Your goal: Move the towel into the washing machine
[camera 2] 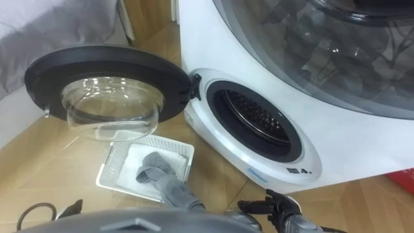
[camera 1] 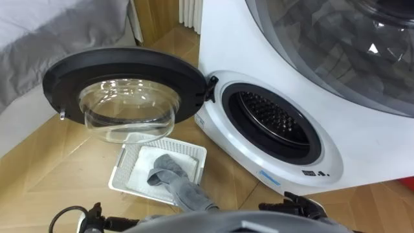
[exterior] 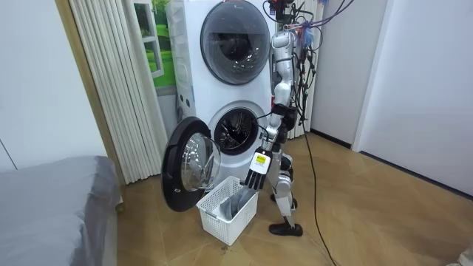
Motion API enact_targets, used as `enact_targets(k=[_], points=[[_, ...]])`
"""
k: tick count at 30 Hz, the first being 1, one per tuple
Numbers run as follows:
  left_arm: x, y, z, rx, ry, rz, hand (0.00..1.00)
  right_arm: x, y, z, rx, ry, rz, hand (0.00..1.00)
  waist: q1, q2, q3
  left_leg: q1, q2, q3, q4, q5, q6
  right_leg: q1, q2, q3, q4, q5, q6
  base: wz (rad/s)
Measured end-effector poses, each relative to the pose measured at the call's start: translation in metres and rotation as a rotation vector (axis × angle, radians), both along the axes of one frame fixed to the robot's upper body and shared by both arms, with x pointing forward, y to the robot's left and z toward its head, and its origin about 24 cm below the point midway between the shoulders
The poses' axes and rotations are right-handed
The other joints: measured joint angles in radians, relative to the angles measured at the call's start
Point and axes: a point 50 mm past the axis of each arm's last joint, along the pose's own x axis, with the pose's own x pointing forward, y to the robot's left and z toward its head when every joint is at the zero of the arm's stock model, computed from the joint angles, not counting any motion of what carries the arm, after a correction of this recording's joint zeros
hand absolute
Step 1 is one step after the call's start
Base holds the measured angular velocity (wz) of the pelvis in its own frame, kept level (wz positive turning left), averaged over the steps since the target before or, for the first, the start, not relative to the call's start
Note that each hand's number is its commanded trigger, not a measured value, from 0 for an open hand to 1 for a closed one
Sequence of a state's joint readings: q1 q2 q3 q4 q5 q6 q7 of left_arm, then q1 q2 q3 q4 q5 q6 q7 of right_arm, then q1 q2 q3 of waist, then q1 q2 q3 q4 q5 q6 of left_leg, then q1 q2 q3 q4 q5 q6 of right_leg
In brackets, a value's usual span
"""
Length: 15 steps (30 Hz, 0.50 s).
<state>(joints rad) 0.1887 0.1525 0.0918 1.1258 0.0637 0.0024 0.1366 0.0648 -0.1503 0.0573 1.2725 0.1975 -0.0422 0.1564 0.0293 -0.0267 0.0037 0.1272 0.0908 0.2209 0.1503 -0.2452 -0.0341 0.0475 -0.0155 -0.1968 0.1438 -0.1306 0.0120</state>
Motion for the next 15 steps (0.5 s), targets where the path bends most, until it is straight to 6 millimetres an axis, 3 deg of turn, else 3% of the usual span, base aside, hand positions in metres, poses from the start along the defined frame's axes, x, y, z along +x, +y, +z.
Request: enact_targets(k=[15], points=[[0.0067, 0.0002, 0.001, 0.024, -0.003, -0.067, 0.0, 0.0042, 0.0015, 0.0003, 0.003, -0.01, 0.011, 0.0, 0.001, -0.012, -0.0033, -0.011, -0.001, -0.001, 0.005, 0.0, 0.0, -0.014, -0.002, 0.004, 0.004, 0.0, 0.0, 0.0]])
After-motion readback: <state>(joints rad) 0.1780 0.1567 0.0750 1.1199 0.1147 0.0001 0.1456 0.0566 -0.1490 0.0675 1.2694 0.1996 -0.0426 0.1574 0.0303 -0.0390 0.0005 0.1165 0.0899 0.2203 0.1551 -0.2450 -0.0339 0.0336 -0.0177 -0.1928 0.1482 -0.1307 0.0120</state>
